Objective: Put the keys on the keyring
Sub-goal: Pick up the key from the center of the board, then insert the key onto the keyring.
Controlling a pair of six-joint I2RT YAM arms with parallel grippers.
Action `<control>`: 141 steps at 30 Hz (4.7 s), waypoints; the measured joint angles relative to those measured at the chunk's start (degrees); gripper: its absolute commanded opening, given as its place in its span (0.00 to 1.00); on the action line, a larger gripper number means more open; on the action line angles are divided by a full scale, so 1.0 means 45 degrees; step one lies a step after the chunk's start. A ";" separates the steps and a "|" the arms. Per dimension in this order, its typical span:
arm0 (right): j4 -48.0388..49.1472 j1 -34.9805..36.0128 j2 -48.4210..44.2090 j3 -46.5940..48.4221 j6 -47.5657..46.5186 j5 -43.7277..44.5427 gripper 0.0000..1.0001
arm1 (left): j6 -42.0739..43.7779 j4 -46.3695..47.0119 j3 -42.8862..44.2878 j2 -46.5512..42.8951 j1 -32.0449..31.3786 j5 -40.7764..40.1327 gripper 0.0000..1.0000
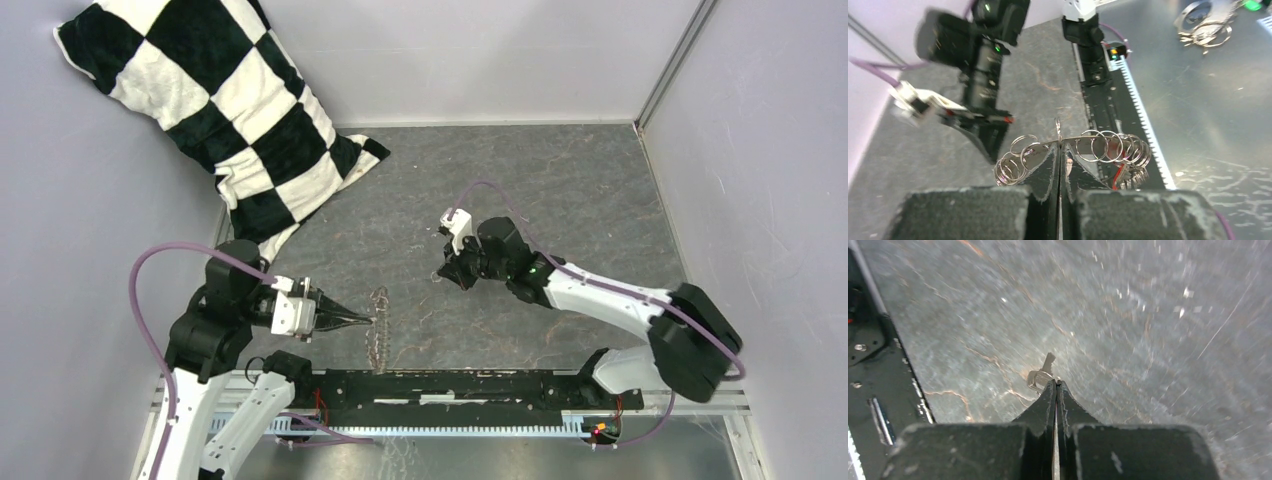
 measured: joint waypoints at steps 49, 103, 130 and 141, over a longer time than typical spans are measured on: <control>-0.0296 1.0982 -0.4250 0.2749 -1.1618 0.8247 0.00 | -0.2356 0.1355 -0.1078 0.0724 0.0000 0.2404 0.02; -0.0495 1.1341 -0.4391 0.3317 -1.3352 0.6363 0.00 | -0.2851 0.1365 -0.0282 0.0486 0.0000 0.3065 0.02; -0.0316 1.1341 -0.4240 0.3308 -1.3867 0.6761 0.00 | -0.2856 0.1370 -0.0121 0.0539 0.0000 0.3011 0.02; -0.0223 1.1341 -0.4167 0.3308 -1.3964 0.6538 0.00 | -0.2856 0.1370 -0.0121 0.0461 0.0000 0.2953 0.02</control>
